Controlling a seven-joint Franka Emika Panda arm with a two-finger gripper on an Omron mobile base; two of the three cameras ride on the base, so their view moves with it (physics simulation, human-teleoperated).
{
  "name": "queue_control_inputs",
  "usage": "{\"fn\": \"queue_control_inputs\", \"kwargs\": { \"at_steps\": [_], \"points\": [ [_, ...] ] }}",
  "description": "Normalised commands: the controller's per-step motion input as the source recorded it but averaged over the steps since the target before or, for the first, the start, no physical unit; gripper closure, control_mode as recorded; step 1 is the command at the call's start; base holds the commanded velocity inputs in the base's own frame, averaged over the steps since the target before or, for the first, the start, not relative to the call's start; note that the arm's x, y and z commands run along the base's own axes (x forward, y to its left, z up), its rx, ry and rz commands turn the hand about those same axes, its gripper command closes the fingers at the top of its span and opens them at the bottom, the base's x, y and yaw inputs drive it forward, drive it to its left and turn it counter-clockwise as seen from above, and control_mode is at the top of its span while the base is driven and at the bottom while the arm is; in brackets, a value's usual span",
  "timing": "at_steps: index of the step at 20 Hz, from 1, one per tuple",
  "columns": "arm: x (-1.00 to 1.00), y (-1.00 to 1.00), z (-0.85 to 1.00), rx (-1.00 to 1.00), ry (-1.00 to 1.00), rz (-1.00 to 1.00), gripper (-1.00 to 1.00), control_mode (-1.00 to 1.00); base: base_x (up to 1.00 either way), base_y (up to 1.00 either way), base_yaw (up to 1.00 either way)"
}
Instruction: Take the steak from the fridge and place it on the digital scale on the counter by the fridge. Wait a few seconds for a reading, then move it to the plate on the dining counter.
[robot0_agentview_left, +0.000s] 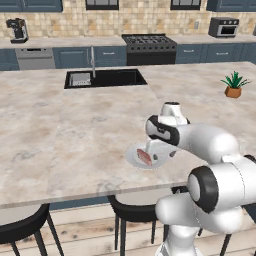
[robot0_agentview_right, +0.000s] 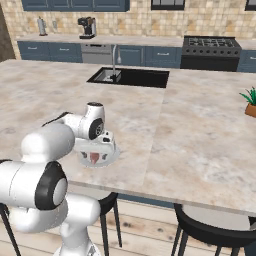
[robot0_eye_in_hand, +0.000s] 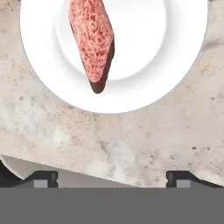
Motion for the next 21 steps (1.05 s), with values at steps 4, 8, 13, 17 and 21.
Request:
{"fn": "queue_control_inputs", "kwargs": {
  "at_steps": [4, 8, 13, 17, 21],
  "points": [
    [-1.00, -0.45, 0.80, 0.00, 0.00, 0.00, -1.00, -1.00, 0.00, 0.00, 0.00],
    [-1.00, -0.19, 0.76, 0.00, -0.02, 0.00, -1.00, -1.00, 0.00, 0.00, 0.00],
    [-1.00, -0.04, 0.74, 0.00, -0.04, 0.00, -1.00, -1.00, 0.00, 0.00, 0.00],
    [-1.00, 0.00, 0.72, 0.00, -0.10, 0.00, -1.00, -1.00, 0.00, 0.00, 0.00],
    [-1.00, 0.00, 0.76, 0.00, -0.15, 0.00, -1.00, -1.00, 0.00, 0.00, 0.00]
  ]
}}
